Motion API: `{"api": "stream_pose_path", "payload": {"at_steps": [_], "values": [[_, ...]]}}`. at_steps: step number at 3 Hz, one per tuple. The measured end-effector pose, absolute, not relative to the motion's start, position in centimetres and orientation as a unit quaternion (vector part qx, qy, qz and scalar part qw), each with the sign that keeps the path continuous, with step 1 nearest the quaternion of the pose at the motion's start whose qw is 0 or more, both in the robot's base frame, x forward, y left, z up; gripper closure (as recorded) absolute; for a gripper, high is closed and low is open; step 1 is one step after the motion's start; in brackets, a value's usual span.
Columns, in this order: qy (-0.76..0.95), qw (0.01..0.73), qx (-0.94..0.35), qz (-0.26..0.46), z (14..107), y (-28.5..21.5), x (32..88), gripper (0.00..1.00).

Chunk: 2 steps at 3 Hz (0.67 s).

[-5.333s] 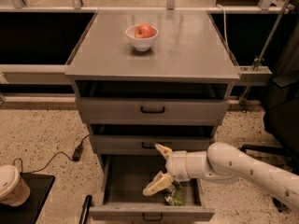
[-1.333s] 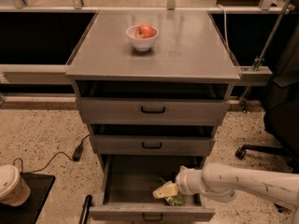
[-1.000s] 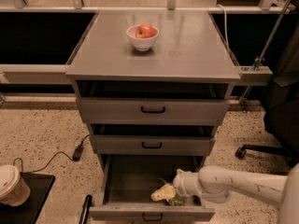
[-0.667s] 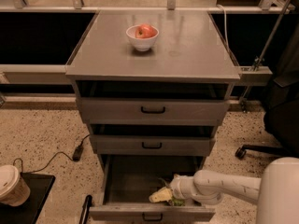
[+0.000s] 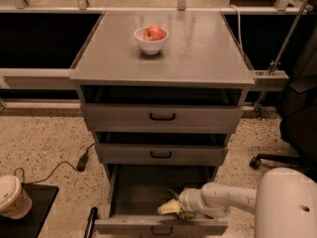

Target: Pick green jalapeno chip bag from bottom drawer and place on counter

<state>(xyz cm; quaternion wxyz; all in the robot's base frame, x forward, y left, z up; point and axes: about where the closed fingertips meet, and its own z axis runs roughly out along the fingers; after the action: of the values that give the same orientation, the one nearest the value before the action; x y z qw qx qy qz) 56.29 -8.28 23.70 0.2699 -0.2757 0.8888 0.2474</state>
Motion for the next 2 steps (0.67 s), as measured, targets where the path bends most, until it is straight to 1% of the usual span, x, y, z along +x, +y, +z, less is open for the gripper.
{"api": "stream_pose_path", "payload": {"at_steps": [1, 2], "values": [[0.895, 0.258, -0.271, 0.243, 21.2, -8.6, 57.7, 0.0], [0.908, 0.24, -0.257, 0.229, 14.6, -10.3, 61.6, 0.0]]}}
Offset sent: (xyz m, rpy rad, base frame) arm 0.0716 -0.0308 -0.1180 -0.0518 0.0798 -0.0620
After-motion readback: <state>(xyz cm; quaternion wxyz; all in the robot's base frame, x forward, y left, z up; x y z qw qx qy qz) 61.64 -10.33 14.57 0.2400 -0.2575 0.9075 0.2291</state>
